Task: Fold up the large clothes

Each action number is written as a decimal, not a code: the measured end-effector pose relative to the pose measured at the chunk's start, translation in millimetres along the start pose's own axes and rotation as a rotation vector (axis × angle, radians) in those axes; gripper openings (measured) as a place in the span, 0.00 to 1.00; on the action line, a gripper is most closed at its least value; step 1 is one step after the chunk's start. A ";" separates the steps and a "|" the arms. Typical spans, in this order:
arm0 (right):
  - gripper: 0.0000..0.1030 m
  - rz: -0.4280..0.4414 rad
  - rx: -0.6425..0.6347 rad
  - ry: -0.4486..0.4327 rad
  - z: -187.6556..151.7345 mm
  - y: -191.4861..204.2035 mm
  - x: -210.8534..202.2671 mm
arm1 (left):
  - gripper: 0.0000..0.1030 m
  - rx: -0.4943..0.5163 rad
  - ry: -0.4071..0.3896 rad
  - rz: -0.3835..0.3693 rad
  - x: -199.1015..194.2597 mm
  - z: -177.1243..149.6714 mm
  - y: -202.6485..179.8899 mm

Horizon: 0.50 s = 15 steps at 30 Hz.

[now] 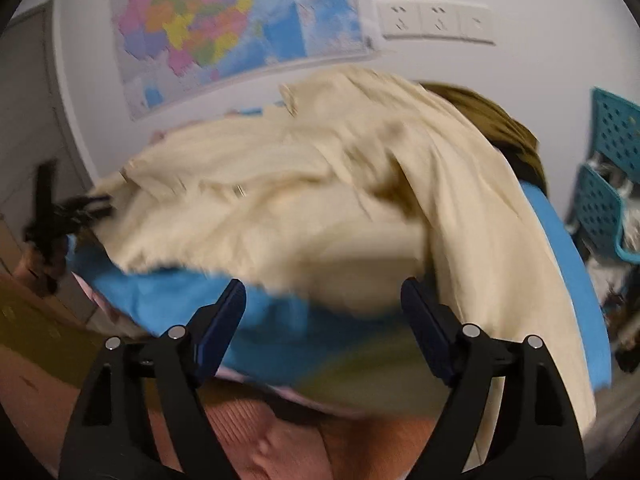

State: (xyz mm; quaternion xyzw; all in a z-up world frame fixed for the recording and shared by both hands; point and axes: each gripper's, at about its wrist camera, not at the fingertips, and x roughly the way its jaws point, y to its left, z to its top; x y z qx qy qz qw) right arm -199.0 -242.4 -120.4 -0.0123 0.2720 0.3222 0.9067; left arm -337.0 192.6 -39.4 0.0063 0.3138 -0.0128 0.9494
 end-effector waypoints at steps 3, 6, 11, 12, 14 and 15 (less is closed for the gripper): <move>0.75 -0.052 -0.017 0.016 -2.6 -0.5 20.7 | 0.83 0.019 0.005 -0.023 -15.5 -14.2 0.8; 0.71 -0.112 -0.028 -0.002 7.5 -2.2 40.4 | 0.83 0.060 0.043 0.011 -18.0 -27.5 -5.1; 0.14 0.045 0.098 -0.030 20.7 -16.4 50.5 | 0.85 0.111 0.078 0.125 -0.5 -39.1 -14.8; 0.13 0.060 0.106 -0.036 21.7 -15.6 46.4 | 0.85 0.113 0.078 0.154 6.9 -37.8 -16.5; 0.10 0.106 0.110 -0.058 27.7 -9.7 30.5 | 0.80 0.075 0.083 0.190 18.6 -31.3 -12.9; 0.10 0.153 0.128 -0.072 31.1 -8.0 18.8 | 0.73 0.036 0.080 0.194 21.8 -25.8 -7.6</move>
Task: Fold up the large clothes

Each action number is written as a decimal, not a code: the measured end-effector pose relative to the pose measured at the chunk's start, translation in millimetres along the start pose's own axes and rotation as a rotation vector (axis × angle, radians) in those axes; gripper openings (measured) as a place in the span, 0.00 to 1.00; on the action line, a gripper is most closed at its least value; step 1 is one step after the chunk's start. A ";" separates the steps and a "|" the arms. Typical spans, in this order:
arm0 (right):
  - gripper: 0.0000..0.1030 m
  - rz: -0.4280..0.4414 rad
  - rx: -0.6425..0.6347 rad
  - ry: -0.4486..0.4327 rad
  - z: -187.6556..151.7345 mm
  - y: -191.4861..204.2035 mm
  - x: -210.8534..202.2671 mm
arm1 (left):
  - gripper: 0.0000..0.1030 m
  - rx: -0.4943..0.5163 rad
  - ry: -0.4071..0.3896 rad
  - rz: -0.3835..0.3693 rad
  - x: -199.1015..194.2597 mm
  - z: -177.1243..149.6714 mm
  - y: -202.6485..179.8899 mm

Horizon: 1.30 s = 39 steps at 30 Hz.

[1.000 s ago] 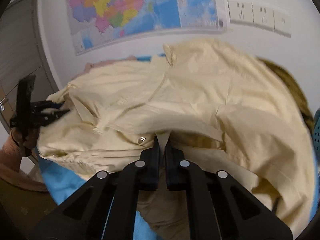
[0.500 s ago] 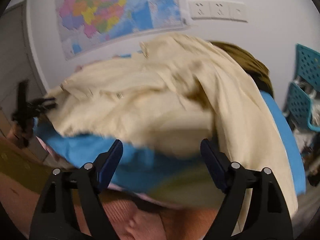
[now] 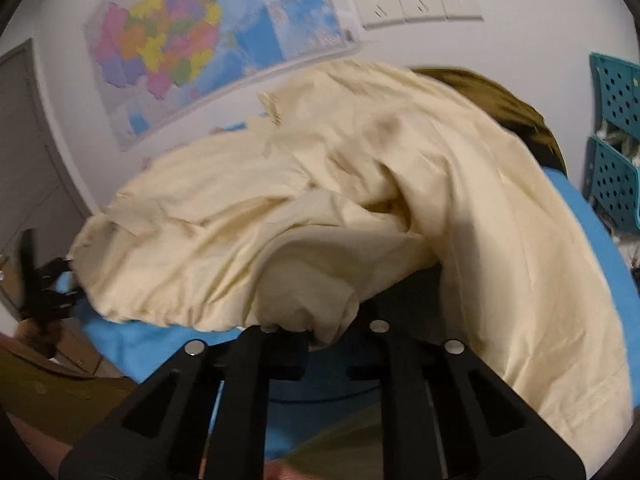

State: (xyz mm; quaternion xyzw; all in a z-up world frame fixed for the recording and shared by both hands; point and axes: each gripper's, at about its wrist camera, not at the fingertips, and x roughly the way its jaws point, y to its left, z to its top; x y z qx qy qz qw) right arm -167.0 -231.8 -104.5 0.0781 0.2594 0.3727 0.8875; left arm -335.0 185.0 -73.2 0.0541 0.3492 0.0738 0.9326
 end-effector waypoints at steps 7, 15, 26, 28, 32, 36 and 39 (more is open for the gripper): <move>0.08 0.058 -0.030 -0.016 16.5 28.3 -75.3 | 0.15 -0.072 -0.028 -0.233 -50.8 14.2 27.5; 0.45 -0.086 -0.142 0.264 17.2 28.0 -62.0 | 0.58 0.016 -0.007 -0.283 -70.8 9.5 33.9; 0.69 0.179 -0.273 0.121 124.6 88.6 -4.0 | 0.87 0.015 -0.182 -0.263 -64.2 88.7 49.0; 0.67 0.174 -0.258 0.217 135.5 93.1 65.1 | 0.84 0.028 -0.089 -0.225 -22.9 109.0 40.2; 0.65 0.144 -0.209 0.352 139.0 92.6 172.5 | 0.76 0.049 0.068 -0.168 44.6 135.7 30.5; 0.65 0.115 -0.161 0.404 150.4 88.9 241.9 | 0.76 0.047 0.125 -0.136 81.6 148.3 28.4; 0.65 0.058 -0.144 0.437 157.5 83.0 286.1 | 0.76 0.051 0.154 -0.124 101.1 155.6 28.4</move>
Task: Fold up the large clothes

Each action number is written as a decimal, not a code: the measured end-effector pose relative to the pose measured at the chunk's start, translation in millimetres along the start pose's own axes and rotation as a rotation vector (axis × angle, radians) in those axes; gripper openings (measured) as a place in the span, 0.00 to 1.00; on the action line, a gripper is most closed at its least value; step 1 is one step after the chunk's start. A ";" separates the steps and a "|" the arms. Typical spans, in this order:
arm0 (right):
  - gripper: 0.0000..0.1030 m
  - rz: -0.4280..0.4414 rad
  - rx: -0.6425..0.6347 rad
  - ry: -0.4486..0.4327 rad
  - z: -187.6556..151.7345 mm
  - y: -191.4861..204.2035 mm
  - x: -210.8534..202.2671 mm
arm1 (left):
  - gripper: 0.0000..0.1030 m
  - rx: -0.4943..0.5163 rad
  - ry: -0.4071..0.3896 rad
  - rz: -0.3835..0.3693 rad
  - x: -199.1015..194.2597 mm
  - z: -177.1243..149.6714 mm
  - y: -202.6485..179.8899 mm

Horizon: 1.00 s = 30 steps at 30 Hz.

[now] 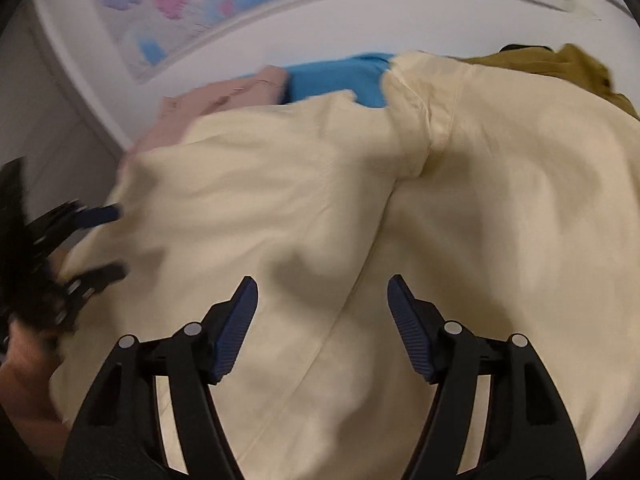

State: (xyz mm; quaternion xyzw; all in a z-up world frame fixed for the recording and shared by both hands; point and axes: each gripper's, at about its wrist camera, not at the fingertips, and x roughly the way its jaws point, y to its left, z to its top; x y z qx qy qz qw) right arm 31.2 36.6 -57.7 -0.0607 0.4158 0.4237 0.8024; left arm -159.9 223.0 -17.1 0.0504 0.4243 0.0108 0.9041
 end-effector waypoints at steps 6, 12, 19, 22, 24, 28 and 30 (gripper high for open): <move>0.03 -0.022 -0.021 0.004 16.1 -10.4 15.9 | 0.76 -0.008 0.012 0.010 15.4 13.0 3.0; 0.02 -0.021 -0.050 -0.129 40.9 -8.6 -14.9 | 0.73 -0.012 -0.031 0.047 18.7 36.1 8.9; 0.03 -0.129 -0.076 -0.130 61.1 -11.8 23.8 | 0.73 -0.005 -0.064 0.093 23.5 59.1 9.5; 0.07 -0.094 -0.012 -0.085 53.5 -28.2 27.4 | 0.73 0.045 -0.019 0.063 35.9 47.9 -3.4; 0.18 -0.074 -0.016 -0.091 50.1 -30.6 13.1 | 0.73 0.078 0.009 0.019 39.4 35.4 -10.2; 0.50 -0.081 -0.069 -0.133 23.8 -30.9 -41.3 | 0.73 0.178 0.006 -0.050 25.2 10.3 -27.8; 0.52 -0.115 -0.076 -0.103 6.6 -36.9 -51.7 | 0.74 0.234 0.005 -0.103 14.7 -2.9 -36.0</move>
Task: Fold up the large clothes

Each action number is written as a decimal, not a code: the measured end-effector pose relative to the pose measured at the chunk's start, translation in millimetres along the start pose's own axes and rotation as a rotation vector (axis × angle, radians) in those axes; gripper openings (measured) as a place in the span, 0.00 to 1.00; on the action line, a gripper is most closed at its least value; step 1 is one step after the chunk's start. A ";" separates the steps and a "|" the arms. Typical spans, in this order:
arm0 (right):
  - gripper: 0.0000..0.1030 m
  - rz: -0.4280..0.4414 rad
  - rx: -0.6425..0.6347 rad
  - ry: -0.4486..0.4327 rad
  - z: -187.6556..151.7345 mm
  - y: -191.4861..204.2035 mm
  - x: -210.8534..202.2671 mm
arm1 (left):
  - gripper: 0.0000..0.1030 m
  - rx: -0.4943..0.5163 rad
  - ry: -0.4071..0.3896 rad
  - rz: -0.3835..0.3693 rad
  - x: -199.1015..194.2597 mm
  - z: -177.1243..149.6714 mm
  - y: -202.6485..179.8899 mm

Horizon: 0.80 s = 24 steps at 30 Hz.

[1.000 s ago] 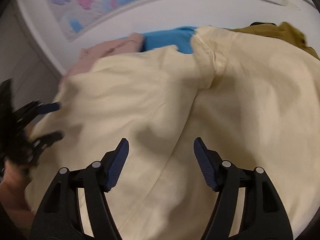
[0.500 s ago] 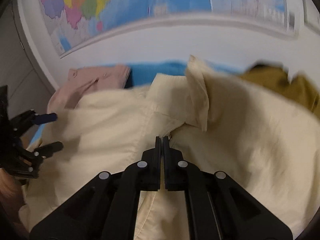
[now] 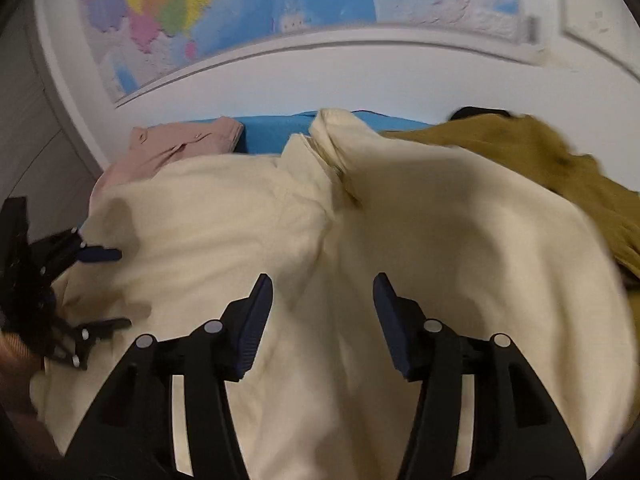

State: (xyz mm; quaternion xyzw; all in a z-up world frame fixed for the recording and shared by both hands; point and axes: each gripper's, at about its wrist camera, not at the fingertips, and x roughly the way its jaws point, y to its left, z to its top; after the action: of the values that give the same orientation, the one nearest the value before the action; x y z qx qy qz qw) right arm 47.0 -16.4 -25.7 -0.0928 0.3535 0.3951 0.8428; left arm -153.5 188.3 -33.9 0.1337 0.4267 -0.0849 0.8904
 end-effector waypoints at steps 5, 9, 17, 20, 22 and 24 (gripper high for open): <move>0.51 -0.051 0.076 0.132 -47.7 -33.6 -1.5 | 0.78 0.110 0.075 0.044 10.5 -20.1 -32.9; 0.58 0.001 0.123 -0.040 -68.3 -45.3 -79.9 | 0.78 0.051 0.042 0.041 -4.1 -17.7 -23.9; 0.71 -0.173 0.305 -0.123 -184.4 -115.0 -196.1 | 0.78 0.053 -0.129 -0.049 -54.8 7.2 -41.7; 0.76 -0.221 0.398 -0.046 -232.6 -141.6 -196.2 | 0.78 0.087 -0.150 -0.084 -58.1 17.6 -60.0; 0.77 -0.205 0.464 -0.013 -264.2 -157.3 -193.6 | 0.78 0.117 -0.155 -0.104 -53.9 25.3 -75.2; 0.72 -0.154 0.504 -0.035 -282.8 -156.7 -188.8 | 0.78 0.126 -0.144 -0.118 -46.2 32.1 -85.8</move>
State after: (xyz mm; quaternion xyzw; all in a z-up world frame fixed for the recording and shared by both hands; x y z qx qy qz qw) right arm -68.8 -358.0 -125.8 0.1005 0.4179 0.2308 0.8729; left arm -181.3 98.6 7.4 0.1576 0.3627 -0.1730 0.9020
